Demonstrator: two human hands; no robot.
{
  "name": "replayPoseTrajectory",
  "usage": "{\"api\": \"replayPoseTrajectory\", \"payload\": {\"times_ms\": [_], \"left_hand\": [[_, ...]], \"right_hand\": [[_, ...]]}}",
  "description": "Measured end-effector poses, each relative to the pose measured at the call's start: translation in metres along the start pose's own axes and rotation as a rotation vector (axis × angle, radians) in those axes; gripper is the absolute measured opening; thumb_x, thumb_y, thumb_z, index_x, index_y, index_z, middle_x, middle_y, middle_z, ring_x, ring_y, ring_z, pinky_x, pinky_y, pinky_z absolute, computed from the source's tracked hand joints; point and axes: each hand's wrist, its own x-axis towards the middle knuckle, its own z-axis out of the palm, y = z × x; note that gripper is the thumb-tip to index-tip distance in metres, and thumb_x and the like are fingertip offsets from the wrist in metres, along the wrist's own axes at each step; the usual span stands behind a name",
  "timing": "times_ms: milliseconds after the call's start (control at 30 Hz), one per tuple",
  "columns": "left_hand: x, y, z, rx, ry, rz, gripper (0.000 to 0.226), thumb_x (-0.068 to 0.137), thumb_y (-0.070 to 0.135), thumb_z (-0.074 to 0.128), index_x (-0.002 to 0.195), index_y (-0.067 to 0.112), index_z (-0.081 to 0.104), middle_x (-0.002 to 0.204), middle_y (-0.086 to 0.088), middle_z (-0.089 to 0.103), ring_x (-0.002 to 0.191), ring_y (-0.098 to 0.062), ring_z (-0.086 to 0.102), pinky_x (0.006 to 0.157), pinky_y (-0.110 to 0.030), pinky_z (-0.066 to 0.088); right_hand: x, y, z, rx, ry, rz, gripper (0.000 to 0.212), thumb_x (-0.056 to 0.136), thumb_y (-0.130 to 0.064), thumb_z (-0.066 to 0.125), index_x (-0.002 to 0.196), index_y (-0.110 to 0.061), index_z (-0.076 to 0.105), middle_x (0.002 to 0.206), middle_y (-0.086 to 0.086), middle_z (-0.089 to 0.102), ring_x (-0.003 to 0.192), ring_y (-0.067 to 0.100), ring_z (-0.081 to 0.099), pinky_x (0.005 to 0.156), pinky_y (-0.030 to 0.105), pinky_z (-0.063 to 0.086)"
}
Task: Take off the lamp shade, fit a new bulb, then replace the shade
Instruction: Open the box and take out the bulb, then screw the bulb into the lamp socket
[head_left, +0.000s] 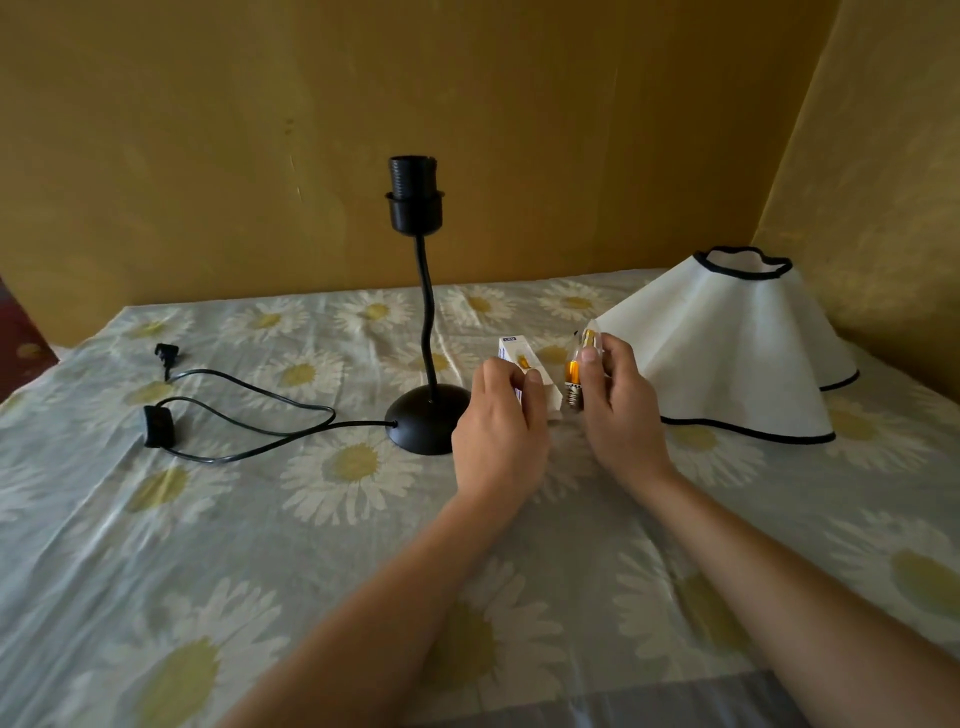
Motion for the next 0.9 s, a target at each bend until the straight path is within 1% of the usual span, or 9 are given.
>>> {"api": "replayPoseTrajectory", "payload": {"times_ms": [67,133,267,433,533,600,667,800,900], "left_hand": [[0.001,0.002,-0.009,0.007,0.006,0.047,0.02,0.106,0.035,0.048,0.094,0.02,0.044,0.093,0.003,0.058,0.067,-0.019,0.054,0.058,-0.035,0.036],[0.003,0.005,-0.018,0.008,0.018,0.092,0.019,0.107,0.034,0.048,0.094,0.021,0.042,0.093,0.003,0.058,0.067,-0.02,0.056,0.057,-0.036,0.038],[0.007,0.014,-0.035,0.001,0.071,0.159,0.018,0.107,0.035,0.048,0.094,0.024,0.041,0.092,0.004,0.058,0.066,-0.021,0.06,0.055,-0.04,0.047],[0.017,0.025,-0.058,-0.007,0.135,0.21,0.02,0.107,0.034,0.047,0.095,0.019,0.045,0.094,0.001,0.058,0.069,-0.022,0.058,0.057,-0.045,0.05],[0.024,0.032,-0.073,-0.007,0.177,0.223,0.022,0.107,0.034,0.048,0.096,0.016,0.047,0.094,0.001,0.058,0.069,-0.022,0.057,0.059,-0.044,0.05],[0.029,0.035,-0.083,-0.004,0.202,0.245,0.021,0.107,0.034,0.049,0.096,0.015,0.047,0.093,0.002,0.056,0.067,-0.02,0.055,0.056,-0.042,0.049],[0.035,0.039,-0.094,0.006,0.223,0.275,0.02,0.107,0.032,0.049,0.096,0.016,0.045,0.095,0.002,0.055,0.066,-0.02,0.053,0.053,-0.041,0.047],[0.056,0.044,-0.115,0.061,0.277,0.324,0.021,0.107,0.036,0.046,0.099,0.016,0.046,0.099,0.002,0.053,0.065,-0.02,0.051,0.049,-0.032,0.034],[0.074,0.046,-0.13,0.096,0.311,0.321,0.023,0.107,0.038,0.047,0.1,0.016,0.046,0.101,0.003,0.05,0.069,-0.018,0.051,0.046,-0.025,0.027]], "right_hand": [[0.002,-0.01,-0.001,0.011,-0.009,-0.026,0.027,0.105,-0.052,0.033,0.108,-0.031,0.05,0.071,-0.008,0.063,0.064,0.005,0.062,0.051,0.02,0.041],[0.004,-0.019,-0.003,0.022,-0.012,-0.037,0.028,0.105,-0.053,0.033,0.106,-0.031,0.05,0.077,-0.011,0.064,0.065,0.006,0.062,0.052,0.02,0.042],[0.01,-0.039,-0.003,0.031,-0.015,-0.039,0.032,0.105,-0.055,0.032,0.104,-0.029,0.05,0.075,-0.007,0.065,0.067,0.008,0.064,0.059,0.031,0.048],[0.016,-0.067,-0.003,0.061,-0.012,-0.091,0.026,0.107,-0.05,0.036,0.104,-0.029,0.052,0.072,-0.005,0.063,0.064,0.009,0.061,0.057,0.03,0.046],[0.021,-0.085,-0.003,0.078,-0.014,-0.116,0.027,0.107,-0.049,0.037,0.106,-0.028,0.053,0.07,-0.004,0.062,0.063,0.01,0.06,0.058,0.032,0.045],[0.026,-0.097,-0.003,0.075,-0.016,-0.13,0.029,0.106,-0.051,0.036,0.107,-0.027,0.053,0.072,-0.004,0.062,0.062,0.011,0.06,0.059,0.038,0.047],[0.031,-0.108,-0.002,0.074,-0.009,-0.15,0.027,0.105,-0.053,0.037,0.108,-0.03,0.051,0.078,-0.003,0.066,0.068,0.011,0.063,0.063,0.042,0.051],[0.046,-0.132,0.0,0.118,-0.008,-0.177,0.029,0.104,-0.057,0.038,0.109,-0.032,0.052,0.083,0.0,0.067,0.072,0.015,0.066,0.068,0.05,0.054],[0.061,-0.149,0.0,0.117,0.004,-0.21,0.03,0.104,-0.054,0.039,0.111,-0.029,0.052,0.081,-0.001,0.066,0.067,0.01,0.064,0.066,0.049,0.053]]}}
